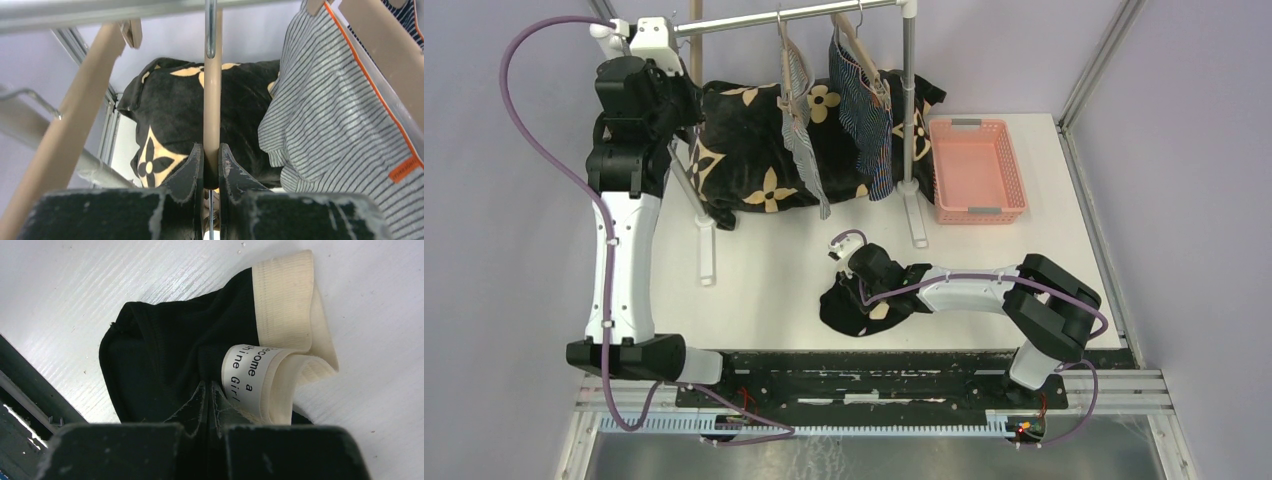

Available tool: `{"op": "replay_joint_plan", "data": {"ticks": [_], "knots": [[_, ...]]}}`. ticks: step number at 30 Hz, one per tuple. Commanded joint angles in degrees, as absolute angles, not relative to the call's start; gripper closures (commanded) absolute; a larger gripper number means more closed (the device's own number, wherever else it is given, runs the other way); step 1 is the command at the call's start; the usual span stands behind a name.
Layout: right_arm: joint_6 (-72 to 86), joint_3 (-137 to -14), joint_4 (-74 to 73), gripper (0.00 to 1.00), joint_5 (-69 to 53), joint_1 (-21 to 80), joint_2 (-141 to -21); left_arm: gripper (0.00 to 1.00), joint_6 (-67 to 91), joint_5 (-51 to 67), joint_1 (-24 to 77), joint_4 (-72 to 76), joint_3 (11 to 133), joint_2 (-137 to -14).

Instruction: Remove the underwear clipped to the hanger

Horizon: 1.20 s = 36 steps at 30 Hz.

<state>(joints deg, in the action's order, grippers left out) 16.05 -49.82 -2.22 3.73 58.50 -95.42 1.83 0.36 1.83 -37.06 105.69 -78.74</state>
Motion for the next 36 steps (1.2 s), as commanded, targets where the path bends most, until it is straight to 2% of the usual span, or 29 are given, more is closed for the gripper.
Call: {"op": "replay_joint_plan", "data": {"ticks": [1,5,14,25,28,29,30,31,36], "knots": [[16.0,-50.64,-0.18,0.99,4.44,59.01,-93.32,0.97,4.35,0.77,1.52,-33.17,112.91,-82.18],[15.99,-50.28,-0.02,0.99,4.79,59.13,-92.84,0.97,4.93,0.96,1.42,-34.67,114.78,-84.32],[15.95,-50.16,0.02,0.99,4.75,59.24,-92.11,0.96,4.98,0.22,1.36,-32.83,107.39,-82.44],[15.9,-49.69,0.22,0.99,5.98,59.5,-90.48,0.7,5.47,-0.76,1.4,-32.17,105.36,-80.25],[15.91,-49.51,0.34,0.99,6.35,59.59,-90.27,0.56,5.34,-0.82,1.4,-31.97,104.72,-79.71],[15.91,-49.57,0.35,0.99,6.33,59.66,-90.2,0.45,5.29,-0.74,1.42,-31.86,104.44,-79.51],[15.82,-49.5,0.35,0.99,6.49,59.7,-90.1,0.14,5.28,-0.78,1.41,-31.68,104.23,-79.26],[15.75,-49.55,0.32,0.99,6.62,59.76,-89.99,0.01,5.14,-0.81,1.41,-31.65,104.12,-78.98],[15.01,-49.56,-0.35,0.99,7.59,60.04,-87.35,0.01,4.88,-0.98,1.41,-31.78,104.21,-77.69]]}}
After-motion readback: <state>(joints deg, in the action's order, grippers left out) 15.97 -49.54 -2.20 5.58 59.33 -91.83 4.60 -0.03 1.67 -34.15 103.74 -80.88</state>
